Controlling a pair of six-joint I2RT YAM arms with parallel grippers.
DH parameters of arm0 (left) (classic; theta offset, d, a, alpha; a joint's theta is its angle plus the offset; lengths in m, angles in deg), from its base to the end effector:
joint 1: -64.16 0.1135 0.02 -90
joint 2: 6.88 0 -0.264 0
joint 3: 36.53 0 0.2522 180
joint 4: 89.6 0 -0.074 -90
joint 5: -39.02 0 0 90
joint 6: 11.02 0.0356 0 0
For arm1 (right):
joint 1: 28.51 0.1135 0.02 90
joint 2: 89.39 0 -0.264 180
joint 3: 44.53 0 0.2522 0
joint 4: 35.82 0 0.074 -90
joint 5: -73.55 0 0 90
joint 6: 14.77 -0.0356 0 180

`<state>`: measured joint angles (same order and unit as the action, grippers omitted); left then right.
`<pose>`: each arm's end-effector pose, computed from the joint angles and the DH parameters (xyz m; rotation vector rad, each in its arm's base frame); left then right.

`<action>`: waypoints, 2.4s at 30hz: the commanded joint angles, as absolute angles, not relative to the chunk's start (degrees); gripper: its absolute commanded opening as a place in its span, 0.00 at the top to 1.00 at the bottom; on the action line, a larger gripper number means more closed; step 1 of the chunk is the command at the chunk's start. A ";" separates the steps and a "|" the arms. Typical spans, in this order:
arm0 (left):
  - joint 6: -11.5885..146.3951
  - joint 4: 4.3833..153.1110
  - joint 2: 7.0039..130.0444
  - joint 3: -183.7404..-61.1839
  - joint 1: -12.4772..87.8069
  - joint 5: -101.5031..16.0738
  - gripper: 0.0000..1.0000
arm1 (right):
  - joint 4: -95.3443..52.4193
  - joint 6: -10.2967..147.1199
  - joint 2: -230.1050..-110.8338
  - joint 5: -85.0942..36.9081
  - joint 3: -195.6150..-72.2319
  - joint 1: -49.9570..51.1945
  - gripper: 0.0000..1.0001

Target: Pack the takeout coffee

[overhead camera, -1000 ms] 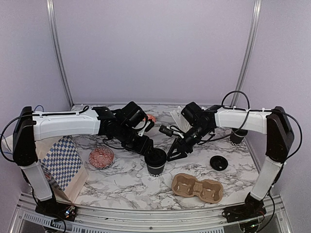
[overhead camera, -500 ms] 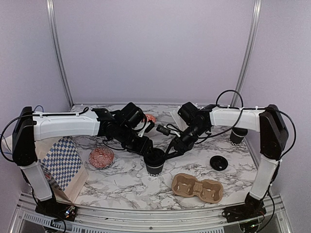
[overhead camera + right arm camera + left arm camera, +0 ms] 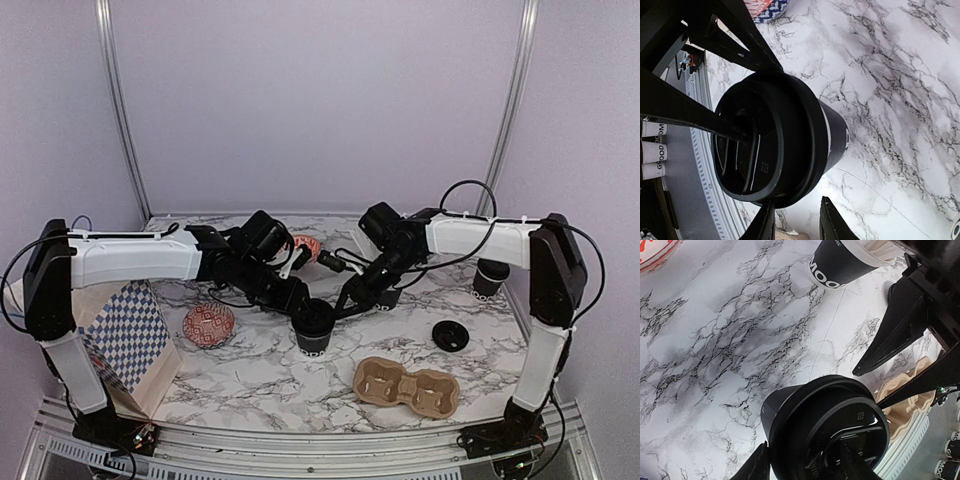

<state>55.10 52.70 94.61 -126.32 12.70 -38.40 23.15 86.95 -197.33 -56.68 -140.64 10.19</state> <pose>0.2371 -0.3101 0.2385 0.7204 2.4919 -0.8120 0.2833 0.2564 0.2174 -1.3401 2.4423 1.1000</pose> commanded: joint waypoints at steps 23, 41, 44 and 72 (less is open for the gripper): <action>52.86 45.91 87.84 -129.30 13.22 -42.16 0.26 | 25.54 92.67 -194.42 -47.53 -148.20 13.48 0.56; 52.62 42.39 88.36 -126.71 17.64 -41.73 0.57 | 28.07 95.90 -195.92 -54.42 -149.84 13.90 0.48; 52.77 42.59 88.85 -126.03 17.75 -41.05 0.59 | 28.38 95.84 -197.03 -53.92 -150.84 13.86 0.50; 54.14 45.50 93.21 -123.81 17.79 -36.83 0.67 | 27.19 93.14 -203.83 -50.11 -152.98 13.81 0.68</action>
